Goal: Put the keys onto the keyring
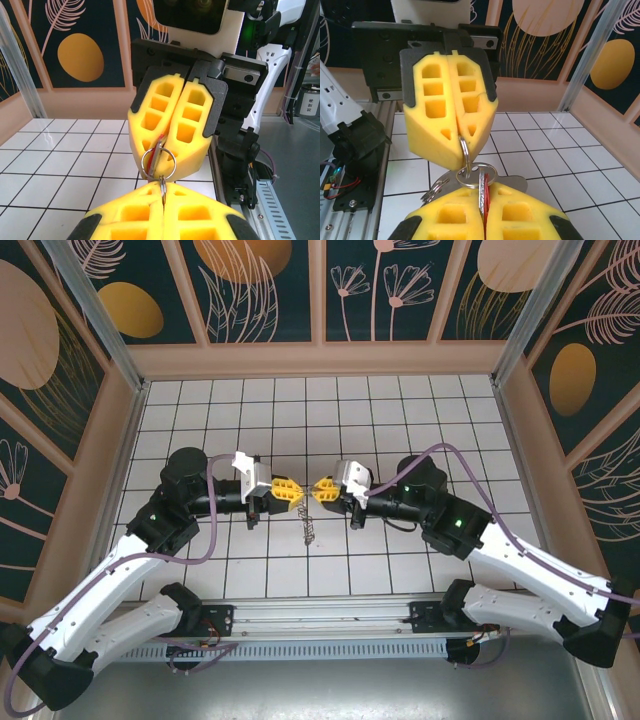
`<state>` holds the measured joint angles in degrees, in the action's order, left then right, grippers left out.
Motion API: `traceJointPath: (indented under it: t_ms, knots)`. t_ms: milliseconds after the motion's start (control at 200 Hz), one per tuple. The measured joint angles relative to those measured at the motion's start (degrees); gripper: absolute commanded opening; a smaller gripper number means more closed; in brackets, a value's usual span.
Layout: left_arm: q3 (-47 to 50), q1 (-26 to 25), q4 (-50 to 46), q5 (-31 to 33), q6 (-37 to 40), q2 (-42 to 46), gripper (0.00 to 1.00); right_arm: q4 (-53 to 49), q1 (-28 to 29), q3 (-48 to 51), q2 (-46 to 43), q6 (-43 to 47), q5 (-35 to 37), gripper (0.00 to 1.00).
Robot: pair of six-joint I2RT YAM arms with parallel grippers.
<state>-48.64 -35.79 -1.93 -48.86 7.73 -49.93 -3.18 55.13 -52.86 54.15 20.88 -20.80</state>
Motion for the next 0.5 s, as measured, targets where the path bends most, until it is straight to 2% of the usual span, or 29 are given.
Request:
traceJointPath:
  t_ms: [260, 495]
  knots:
    - [0.33, 0.0, -0.22, 1.68, 0.98, -1.18, 0.0, -4.52, 0.24, -3.52, 2.4, 1.55, 3.56, 0.0]
    - [2.64, 0.0, 2.16, 3.91, 0.33, -1.73, 0.0, -11.47, 3.02, -7.91, 5.46, 3.91, 12.81, 0.0]
